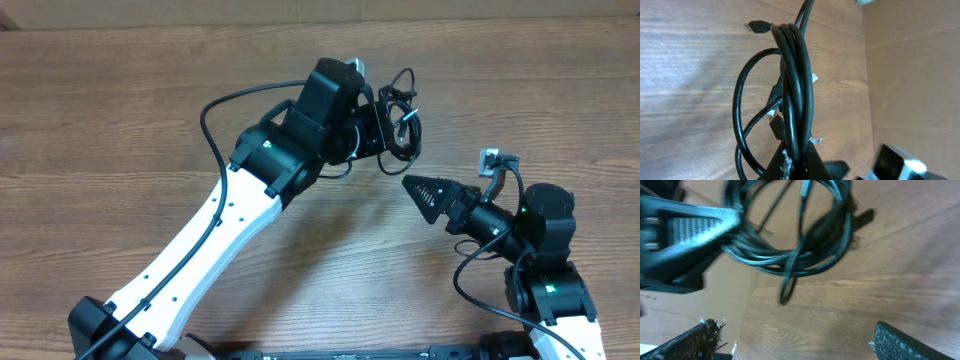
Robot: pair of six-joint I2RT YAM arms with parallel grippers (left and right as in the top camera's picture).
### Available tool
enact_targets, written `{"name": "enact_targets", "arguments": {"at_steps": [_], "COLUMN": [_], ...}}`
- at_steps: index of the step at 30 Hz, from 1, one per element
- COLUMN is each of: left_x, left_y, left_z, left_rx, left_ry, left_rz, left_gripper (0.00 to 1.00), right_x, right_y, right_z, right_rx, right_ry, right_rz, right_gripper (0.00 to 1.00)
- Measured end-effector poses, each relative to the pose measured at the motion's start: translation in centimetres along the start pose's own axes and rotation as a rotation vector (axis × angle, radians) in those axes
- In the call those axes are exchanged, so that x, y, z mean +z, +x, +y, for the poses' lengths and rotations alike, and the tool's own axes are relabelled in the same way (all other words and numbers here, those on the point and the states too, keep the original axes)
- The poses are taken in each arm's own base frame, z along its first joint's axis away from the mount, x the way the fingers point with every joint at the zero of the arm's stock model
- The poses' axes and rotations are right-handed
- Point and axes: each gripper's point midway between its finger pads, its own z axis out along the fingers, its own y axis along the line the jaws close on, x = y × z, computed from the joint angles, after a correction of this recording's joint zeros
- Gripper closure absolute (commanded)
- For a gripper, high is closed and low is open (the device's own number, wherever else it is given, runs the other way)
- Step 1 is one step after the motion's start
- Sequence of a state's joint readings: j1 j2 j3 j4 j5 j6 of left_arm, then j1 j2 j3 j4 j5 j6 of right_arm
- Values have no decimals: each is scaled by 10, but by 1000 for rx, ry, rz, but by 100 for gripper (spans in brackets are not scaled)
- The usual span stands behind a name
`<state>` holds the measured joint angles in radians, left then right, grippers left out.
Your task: Untangle cables
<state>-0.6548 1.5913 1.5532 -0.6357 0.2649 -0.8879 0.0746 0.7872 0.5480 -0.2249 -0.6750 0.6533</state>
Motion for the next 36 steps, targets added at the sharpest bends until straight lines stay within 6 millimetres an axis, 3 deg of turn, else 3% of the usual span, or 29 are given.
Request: {"name": "enact_targets", "arguments": {"at_steps": [3, 10, 19, 30, 36], "left_x": [0, -2, -6, -9, -9], "left_y": [10, 22, 29, 35, 38], "left_z": [-8, -19, -38, -46, -46], "left_rx": [-25, -44, -19, 196, 351], "left_ry": [36, 97, 198, 261, 284], "left_rz": [47, 123, 177, 192, 184], "left_gripper": [96, 96, 96, 96, 96], "right_x": [-2, -6, -11, -18, -33], "right_y": [7, -1, 8, 14, 20], "right_z": [-29, -48, -85, -118, -141], "right_rx": [65, 88, 158, 192, 208], "right_ry": [139, 245, 414, 577, 721], "right_rz": [-2, -62, -57, -61, -73], "right_gripper": [4, 4, 4, 4, 4]}}
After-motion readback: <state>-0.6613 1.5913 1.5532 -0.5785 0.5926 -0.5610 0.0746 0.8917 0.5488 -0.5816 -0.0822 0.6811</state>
